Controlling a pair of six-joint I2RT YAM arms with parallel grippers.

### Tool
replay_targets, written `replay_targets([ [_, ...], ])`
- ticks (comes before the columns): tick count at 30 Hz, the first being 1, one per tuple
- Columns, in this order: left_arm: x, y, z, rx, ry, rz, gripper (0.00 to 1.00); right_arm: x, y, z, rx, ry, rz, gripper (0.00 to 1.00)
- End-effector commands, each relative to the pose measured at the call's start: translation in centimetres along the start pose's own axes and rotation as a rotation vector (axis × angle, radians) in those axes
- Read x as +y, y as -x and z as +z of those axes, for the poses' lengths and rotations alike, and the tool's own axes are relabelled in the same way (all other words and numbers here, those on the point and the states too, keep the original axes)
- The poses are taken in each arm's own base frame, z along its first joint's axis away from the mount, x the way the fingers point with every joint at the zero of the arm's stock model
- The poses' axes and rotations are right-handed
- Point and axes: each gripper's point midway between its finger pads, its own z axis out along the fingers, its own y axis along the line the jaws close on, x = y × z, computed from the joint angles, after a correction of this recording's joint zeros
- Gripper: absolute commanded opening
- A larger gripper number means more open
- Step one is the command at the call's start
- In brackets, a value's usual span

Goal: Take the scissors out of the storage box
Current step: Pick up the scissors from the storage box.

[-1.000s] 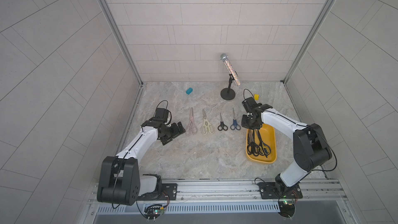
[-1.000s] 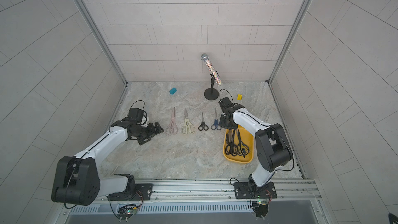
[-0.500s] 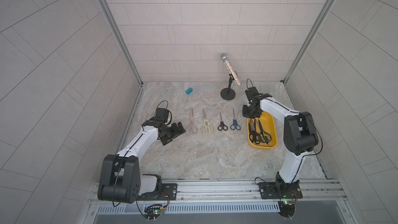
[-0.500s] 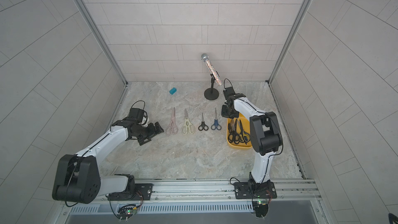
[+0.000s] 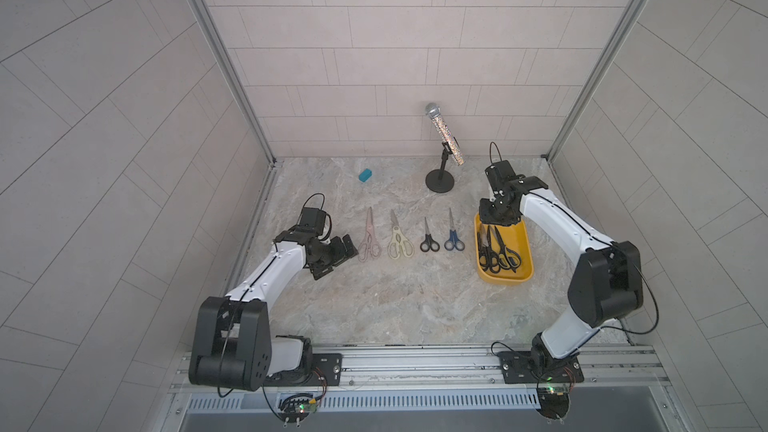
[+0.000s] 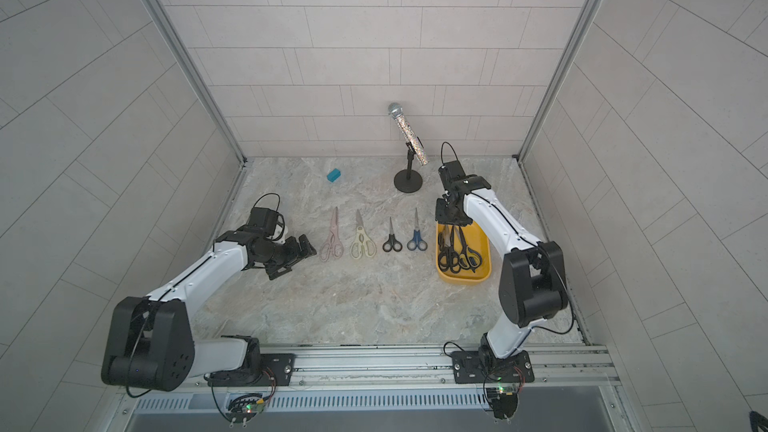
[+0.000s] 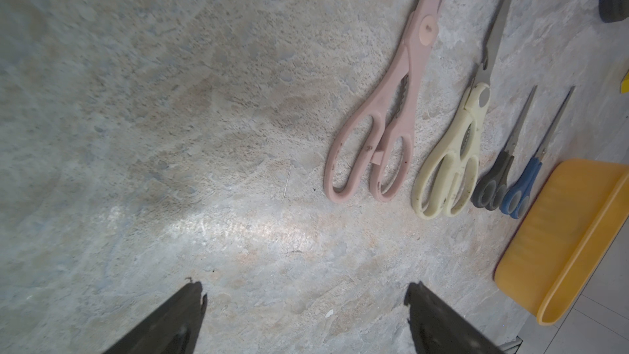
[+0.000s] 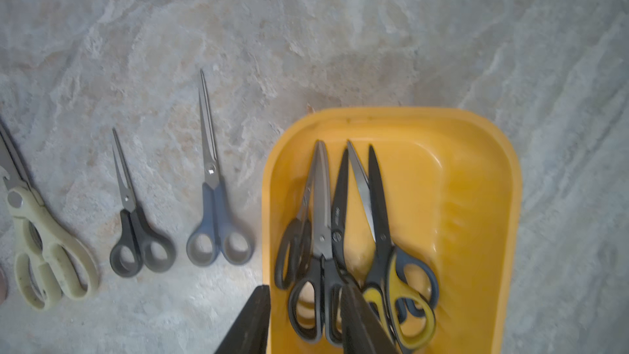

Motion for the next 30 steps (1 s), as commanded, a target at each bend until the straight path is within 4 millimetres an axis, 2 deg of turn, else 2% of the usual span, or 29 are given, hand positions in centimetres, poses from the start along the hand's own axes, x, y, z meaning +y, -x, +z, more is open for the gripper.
replay_targets([
  [1, -0.5, 0.9, -0.3, -0.016, -0.001, 0.029, 1.0, -2.8, -5.2, 0.5, 0.149, -0.1, -0.031, 0.35],
  [6, -0.5, 0.9, -0.2, -0.019, -0.001, 0.028, 1.0, -3.8, -8.2, 1.7, 0.196, -0.098, -0.004, 0.28],
  [10, -0.5, 0.9, -0.2, -0.017, 0.001, 0.028, 1.0, -3.6, -9.2, 3.4, 0.214, -0.077, 0.003, 0.25],
  [30, 1.7, 0.7, -0.7, -0.042, 0.006, -0.046, 1.0, -3.8, -7.6, 7.6, 0.217, -0.107, -0.026, 0.22],
])
